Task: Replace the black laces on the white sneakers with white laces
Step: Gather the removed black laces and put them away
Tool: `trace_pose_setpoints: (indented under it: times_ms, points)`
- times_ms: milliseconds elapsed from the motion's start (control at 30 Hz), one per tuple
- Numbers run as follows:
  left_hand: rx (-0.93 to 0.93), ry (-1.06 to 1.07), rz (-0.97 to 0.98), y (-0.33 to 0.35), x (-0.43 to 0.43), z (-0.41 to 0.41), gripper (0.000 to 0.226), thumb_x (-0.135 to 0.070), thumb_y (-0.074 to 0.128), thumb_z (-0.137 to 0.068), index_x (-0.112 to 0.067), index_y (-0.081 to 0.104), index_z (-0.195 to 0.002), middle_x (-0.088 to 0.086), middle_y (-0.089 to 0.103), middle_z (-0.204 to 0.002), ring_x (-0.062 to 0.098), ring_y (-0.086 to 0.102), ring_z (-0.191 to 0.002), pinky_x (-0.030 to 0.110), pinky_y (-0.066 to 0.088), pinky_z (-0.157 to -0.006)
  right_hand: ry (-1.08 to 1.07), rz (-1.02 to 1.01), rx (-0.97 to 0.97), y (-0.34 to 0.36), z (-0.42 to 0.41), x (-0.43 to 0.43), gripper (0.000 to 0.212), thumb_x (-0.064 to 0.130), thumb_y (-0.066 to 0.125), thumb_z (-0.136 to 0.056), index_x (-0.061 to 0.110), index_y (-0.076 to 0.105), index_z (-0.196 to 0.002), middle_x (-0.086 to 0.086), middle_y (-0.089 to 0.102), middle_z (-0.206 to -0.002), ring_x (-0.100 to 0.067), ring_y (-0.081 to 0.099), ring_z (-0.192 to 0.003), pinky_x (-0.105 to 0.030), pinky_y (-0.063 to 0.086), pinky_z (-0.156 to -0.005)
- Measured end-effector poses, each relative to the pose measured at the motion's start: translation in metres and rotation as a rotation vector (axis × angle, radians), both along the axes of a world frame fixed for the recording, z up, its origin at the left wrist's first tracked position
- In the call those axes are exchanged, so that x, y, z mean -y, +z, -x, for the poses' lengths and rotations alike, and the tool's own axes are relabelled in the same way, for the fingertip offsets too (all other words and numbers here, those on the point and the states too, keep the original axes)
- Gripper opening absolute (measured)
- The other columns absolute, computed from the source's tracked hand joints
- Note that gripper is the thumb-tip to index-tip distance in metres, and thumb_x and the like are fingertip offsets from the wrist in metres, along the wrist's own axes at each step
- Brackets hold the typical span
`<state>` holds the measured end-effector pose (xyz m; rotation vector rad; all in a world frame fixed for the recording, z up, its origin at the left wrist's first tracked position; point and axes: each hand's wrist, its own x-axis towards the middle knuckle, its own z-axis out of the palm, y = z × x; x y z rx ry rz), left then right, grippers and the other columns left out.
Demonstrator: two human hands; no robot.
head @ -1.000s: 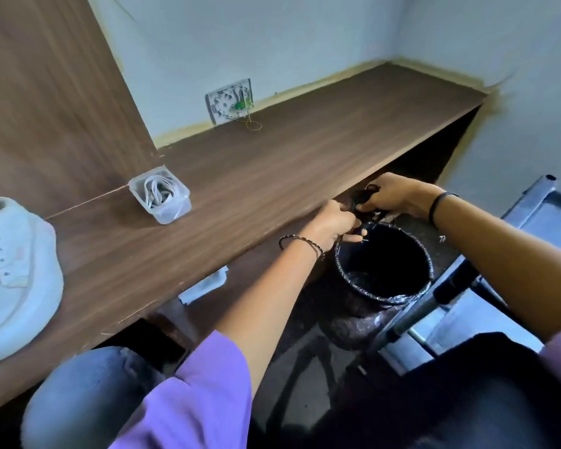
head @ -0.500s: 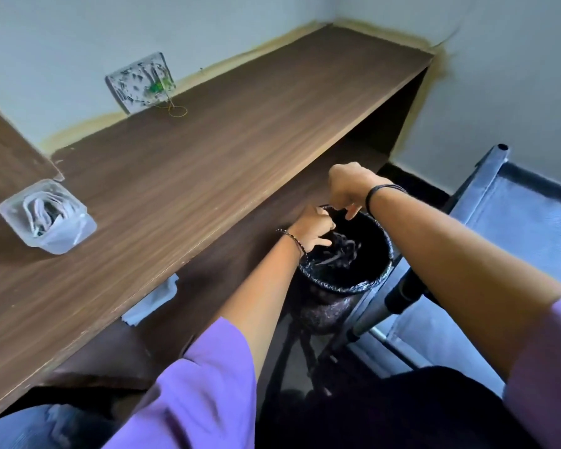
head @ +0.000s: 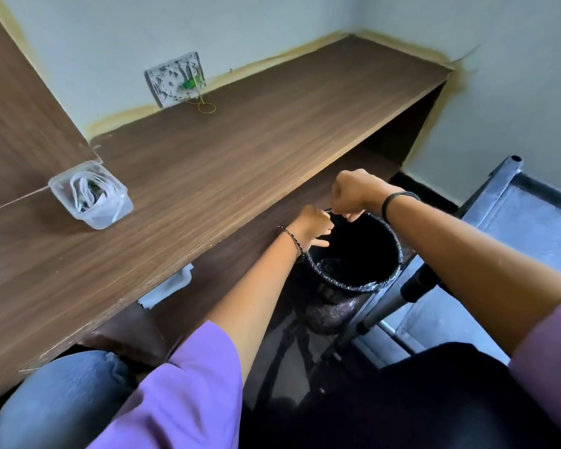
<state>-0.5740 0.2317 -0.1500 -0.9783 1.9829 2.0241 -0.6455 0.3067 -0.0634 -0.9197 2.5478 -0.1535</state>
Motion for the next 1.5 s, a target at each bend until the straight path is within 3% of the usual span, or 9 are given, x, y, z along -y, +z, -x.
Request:
trace_pose_setpoints:
  times_ms: [167, 200, 233, 333, 633, 833, 1167, 1367, 1500]
  points:
    - [-0.032, 0.026, 0.059, 0.023, 0.012, -0.021, 0.02, 0.004, 0.04, -0.102, 0.0, 0.059, -0.108, 0.011, 0.057, -0.09, 0.013, 0.056, -0.062, 0.037, 0.055, -0.086, 0.116, 0.034, -0.064, 0.007, -0.033, 0.006, 0.016, 0.008, 0.059, -0.089, 0.0, 0.073, -0.09, -0.016, 0.074, -0.087, -0.028, 0.074, -0.08, -0.038, 0.063, -0.073]
    - [-0.023, 0.012, 0.033, 0.028, 0.015, -0.027, 0.022, 0.003, 0.034, -0.103, -0.005, 0.054, -0.097, 0.009, 0.055, -0.082, 0.01, 0.05, -0.055, 0.046, 0.031, -0.11, 0.137, 0.051, -0.067, 0.01, -0.041, 0.008, 0.017, 0.007, 0.059, -0.088, -0.001, 0.073, -0.09, -0.018, 0.074, -0.087, -0.03, 0.073, -0.082, -0.039, 0.062, -0.073]
    - [-0.012, -0.001, 0.033, 0.035, 0.018, -0.035, 0.026, 0.003, 0.032, -0.103, -0.008, 0.049, -0.088, 0.006, 0.053, -0.075, 0.01, 0.046, -0.052, 0.024, 0.017, -0.049, 0.154, 0.073, -0.07, 0.014, -0.048, 0.012, 0.017, 0.006, 0.058, -0.087, -0.002, 0.074, -0.091, -0.019, 0.074, -0.087, -0.032, 0.072, -0.083, -0.039, 0.061, -0.074]
    - [-0.028, 0.053, 0.137, 0.049, 0.037, -0.053, 0.01, 0.003, 0.047, -0.097, 0.002, 0.055, -0.09, 0.009, 0.06, -0.074, 0.017, 0.064, -0.066, 0.034, 0.062, -0.074, 0.212, 0.144, -0.105, 0.026, -0.065, 0.025, 0.019, 0.004, 0.058, -0.084, 0.0, 0.075, -0.091, -0.018, 0.074, -0.088, -0.032, 0.07, -0.084, -0.035, 0.056, -0.07]
    - [-0.145, 0.2, 0.273, 0.12, 0.1, -0.172, 0.02, 0.006, 0.052, -0.085, 0.006, 0.072, -0.083, 0.031, 0.073, -0.089, 0.033, 0.07, -0.082, 0.054, 0.054, -0.098, 0.443, 0.363, -0.106, 0.073, -0.144, 0.092, 0.018, 0.015, 0.06, -0.095, 0.012, 0.076, -0.086, -0.004, 0.075, -0.073, -0.019, 0.073, -0.069, -0.026, 0.058, -0.067]
    - [-0.154, 0.287, 0.391, 0.148, 0.135, -0.261, 0.019, 0.009, 0.05, -0.092, 0.004, 0.067, -0.084, 0.026, 0.073, -0.091, 0.021, 0.068, -0.077, 0.031, 0.064, -0.073, 0.576, 0.431, -0.084, 0.086, -0.219, 0.144, 0.02, 0.01, 0.057, -0.092, 0.006, 0.077, -0.089, -0.012, 0.076, -0.084, -0.027, 0.071, -0.08, -0.036, 0.059, -0.079]
    - [-0.023, 0.51, 0.647, 0.16, 0.205, -0.395, 0.031, 0.012, 0.045, -0.082, 0.005, 0.069, -0.101, 0.019, 0.075, -0.089, 0.03, 0.077, -0.08, 0.044, 0.064, -0.075, 0.687, 0.589, 0.023, 0.083, -0.342, 0.226, 0.019, 0.013, 0.057, -0.092, 0.004, 0.074, -0.092, -0.013, 0.077, -0.085, -0.034, 0.072, -0.083, -0.044, 0.058, -0.083]
    - [-0.105, 0.699, 0.866, 0.145, 0.237, -0.456, 0.031, 0.001, 0.062, -0.079, -0.026, 0.077, -0.08, -0.011, 0.07, -0.061, 0.0, 0.069, -0.063, 0.024, 0.057, -0.066, 0.698, 0.742, 0.113, 0.066, -0.384, 0.263, 0.016, 0.019, 0.065, -0.096, 0.007, 0.076, -0.097, -0.003, 0.077, -0.085, -0.016, 0.068, -0.077, -0.013, 0.048, -0.07]
    - [-0.219, 0.859, 0.778, 0.132, 0.253, -0.479, 0.03, -0.001, 0.069, -0.081, -0.03, 0.071, -0.074, -0.008, 0.072, -0.064, 0.021, 0.074, -0.067, 0.051, 0.063, -0.071, 0.69, 0.803, 0.179, 0.053, -0.395, 0.272, 0.011, 0.02, 0.069, -0.095, 0.013, 0.076, -0.094, 0.005, 0.074, -0.081, -0.007, 0.068, -0.073, -0.013, 0.051, -0.072]
